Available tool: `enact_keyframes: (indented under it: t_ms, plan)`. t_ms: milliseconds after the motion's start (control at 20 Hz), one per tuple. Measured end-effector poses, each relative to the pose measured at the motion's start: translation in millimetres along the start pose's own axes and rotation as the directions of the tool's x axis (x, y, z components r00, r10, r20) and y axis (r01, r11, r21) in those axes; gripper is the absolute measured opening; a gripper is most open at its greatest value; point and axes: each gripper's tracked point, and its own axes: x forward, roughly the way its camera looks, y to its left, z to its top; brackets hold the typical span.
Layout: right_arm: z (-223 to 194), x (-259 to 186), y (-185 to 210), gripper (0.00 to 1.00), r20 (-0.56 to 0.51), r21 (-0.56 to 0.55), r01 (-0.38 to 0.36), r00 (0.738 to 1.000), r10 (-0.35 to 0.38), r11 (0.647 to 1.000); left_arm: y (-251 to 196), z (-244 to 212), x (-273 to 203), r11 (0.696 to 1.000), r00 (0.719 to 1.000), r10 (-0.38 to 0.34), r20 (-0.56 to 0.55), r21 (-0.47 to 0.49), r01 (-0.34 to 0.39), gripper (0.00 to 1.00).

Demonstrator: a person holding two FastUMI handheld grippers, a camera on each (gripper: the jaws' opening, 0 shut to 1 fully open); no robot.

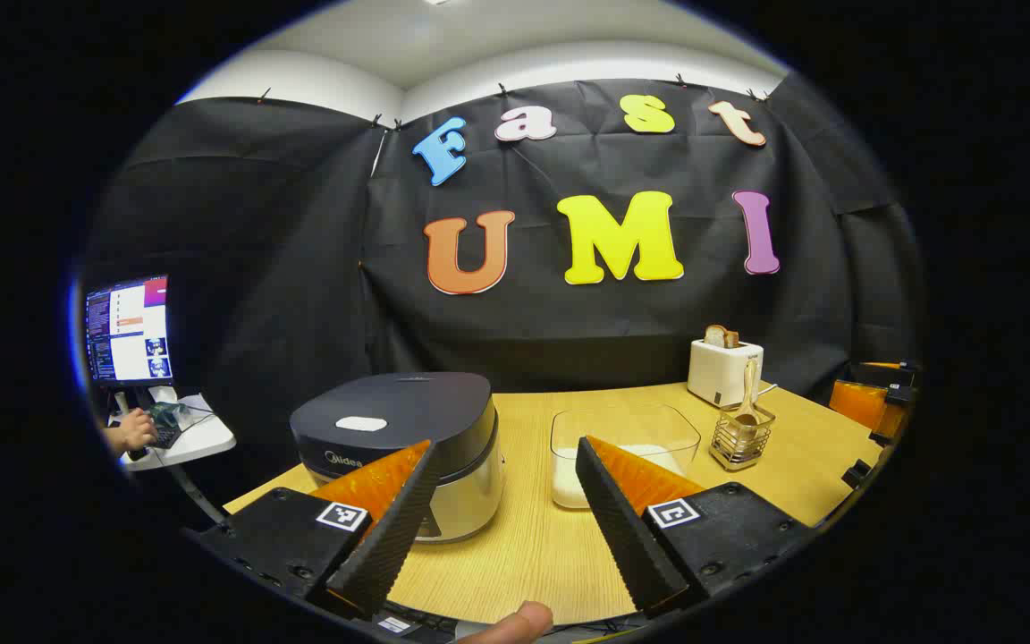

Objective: Close the left gripper, press the button to open the rice cooker; take a wooden spoon from the chopstick holder with the right hand, scoop a spoonful of rice and pour it into the rice cooker, then put the wooden spoon back into the chopstick holder.

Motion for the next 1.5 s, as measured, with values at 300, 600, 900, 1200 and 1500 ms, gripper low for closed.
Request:
enact_keyframes:
  t_ms: [300,600,900,1200,1500]
  plan:
    - [2.5,-1.3,1.3,0.96,0.008,0.004,-0.004,1.000,0.004,1.000,11.8,-0.7,1.5,0.999,1.000,0.023,-0.002,-0.025,-0.023,0.98]
    - [1.1,-3.1,-3.3,0.96,0.000,-0.001,-0.001,1.000,0.001,1.000,22.5,-6.6,3.3,0.998,0.999,0.039,-0.021,-0.053,-0.040,0.97]
    - [12.4,-11.1,-17.9,0.92,0.020,0.014,0.029,0.999,-0.029,0.999,39.3,-1.0,1.8,0.997,0.998,0.047,-0.032,-0.058,-0.049,0.98]
    - [14.7,-14.2,-26.4,0.96,0.015,0.025,0.032,0.999,-0.033,0.999,76.2,9.3,25.6,0.992,0.994,0.075,-0.083,-0.097,-0.083,0.95]
    - [18.6,-17.7,-38.7,0.96,0.014,0.057,0.049,0.999,-0.050,0.997,123.5,26.3,57.2,0.989,0.984,0.112,-0.140,-0.085,-0.125,0.82]
